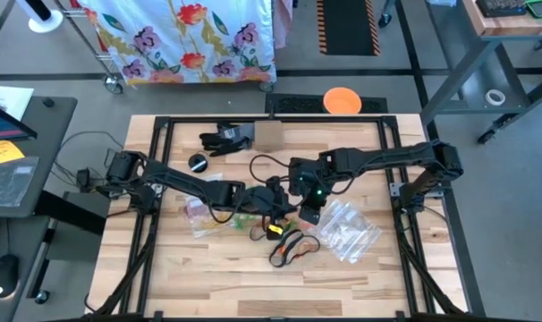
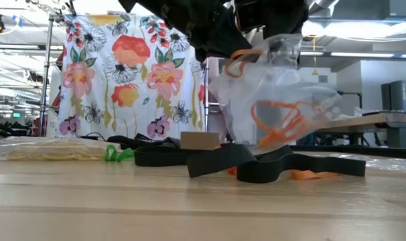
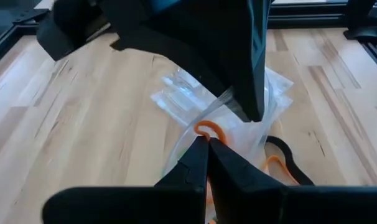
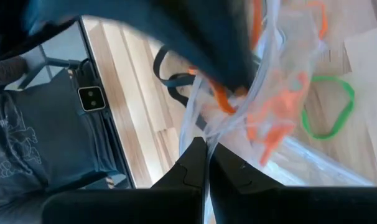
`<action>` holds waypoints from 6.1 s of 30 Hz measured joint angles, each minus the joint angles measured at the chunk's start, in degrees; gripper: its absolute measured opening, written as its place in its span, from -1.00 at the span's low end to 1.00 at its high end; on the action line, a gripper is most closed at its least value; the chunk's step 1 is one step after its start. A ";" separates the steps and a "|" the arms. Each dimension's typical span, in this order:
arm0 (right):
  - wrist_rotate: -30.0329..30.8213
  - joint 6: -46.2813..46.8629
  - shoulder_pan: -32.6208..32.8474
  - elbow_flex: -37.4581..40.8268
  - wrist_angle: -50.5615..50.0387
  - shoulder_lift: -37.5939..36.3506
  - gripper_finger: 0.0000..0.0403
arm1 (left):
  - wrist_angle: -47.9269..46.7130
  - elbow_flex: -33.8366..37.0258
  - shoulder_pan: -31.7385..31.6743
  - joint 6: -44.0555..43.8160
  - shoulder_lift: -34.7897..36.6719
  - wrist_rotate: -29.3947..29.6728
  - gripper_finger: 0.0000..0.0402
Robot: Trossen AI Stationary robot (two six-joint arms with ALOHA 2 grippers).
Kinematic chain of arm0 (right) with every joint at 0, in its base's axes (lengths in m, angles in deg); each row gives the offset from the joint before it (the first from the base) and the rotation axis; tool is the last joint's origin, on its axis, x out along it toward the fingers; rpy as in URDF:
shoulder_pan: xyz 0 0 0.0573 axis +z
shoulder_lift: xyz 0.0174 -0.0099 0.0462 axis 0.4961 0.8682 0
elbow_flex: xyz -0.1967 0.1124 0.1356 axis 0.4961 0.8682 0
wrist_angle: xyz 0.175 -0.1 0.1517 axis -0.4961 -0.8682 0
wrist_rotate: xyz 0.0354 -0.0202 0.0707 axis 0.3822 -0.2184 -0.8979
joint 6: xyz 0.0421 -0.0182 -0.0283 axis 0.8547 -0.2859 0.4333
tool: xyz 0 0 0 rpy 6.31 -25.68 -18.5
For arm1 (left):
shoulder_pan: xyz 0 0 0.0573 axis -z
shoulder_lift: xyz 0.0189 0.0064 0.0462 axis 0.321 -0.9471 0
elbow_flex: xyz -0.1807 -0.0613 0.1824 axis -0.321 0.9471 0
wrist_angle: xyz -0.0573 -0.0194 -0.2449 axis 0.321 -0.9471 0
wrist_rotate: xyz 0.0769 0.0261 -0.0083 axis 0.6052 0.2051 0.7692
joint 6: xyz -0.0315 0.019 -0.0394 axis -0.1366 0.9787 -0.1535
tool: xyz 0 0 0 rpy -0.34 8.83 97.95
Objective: Sort rubber bands
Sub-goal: Put the orange rubber band into the transparent zip bag, then put the orange rubber band into the transparent zip tie
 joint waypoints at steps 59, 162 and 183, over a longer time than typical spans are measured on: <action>0.22 0.23 1.31 0.00 -0.73 -0.02 -0.97 | 2.90 0.00 7.12 11.37 4.95 28.44 -0.15; 11.80 4.94 0.08 9.01 -4.75 -16.90 -0.97 | -24.43 -9.06 4.57 22.32 -11.30 14.35 -0.86; 11.78 4.98 -0.64 9.01 -4.32 -16.90 -0.97 | 0.54 9.09 -1.24 13.13 -2.16 8.15 -0.23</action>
